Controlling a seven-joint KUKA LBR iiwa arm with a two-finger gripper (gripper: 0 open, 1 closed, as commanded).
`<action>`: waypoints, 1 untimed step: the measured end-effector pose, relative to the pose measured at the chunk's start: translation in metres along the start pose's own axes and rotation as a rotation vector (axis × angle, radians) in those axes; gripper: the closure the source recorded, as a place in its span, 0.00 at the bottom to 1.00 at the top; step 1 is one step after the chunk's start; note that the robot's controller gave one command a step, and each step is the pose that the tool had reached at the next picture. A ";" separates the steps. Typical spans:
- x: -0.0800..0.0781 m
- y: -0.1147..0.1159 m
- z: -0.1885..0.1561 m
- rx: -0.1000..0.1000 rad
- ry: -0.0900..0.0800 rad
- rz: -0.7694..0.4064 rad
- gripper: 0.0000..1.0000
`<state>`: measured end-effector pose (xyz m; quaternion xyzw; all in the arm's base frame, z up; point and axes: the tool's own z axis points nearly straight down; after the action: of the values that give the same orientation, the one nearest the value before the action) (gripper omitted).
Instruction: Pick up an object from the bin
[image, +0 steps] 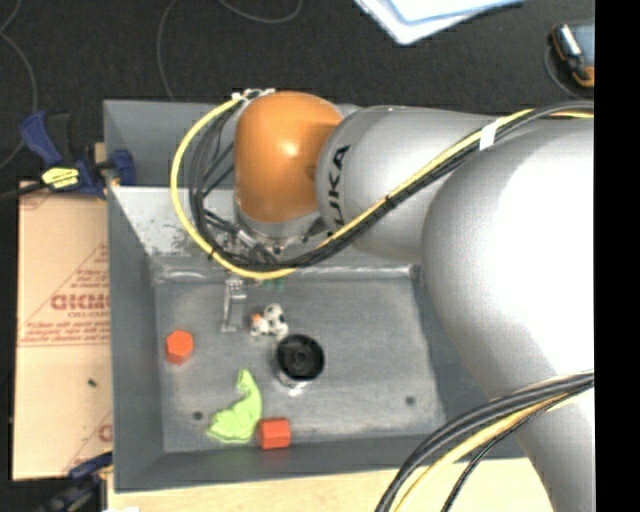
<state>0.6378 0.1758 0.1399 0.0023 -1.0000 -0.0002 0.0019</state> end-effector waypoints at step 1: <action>-0.001 -0.001 -0.005 -0.001 -0.007 0.005 0.00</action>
Offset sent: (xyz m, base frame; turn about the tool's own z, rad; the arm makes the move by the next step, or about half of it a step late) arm -0.0113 -0.0645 -0.0699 0.2506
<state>0.6393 0.1749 0.1454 -0.0001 -1.0000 -0.0008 -0.0015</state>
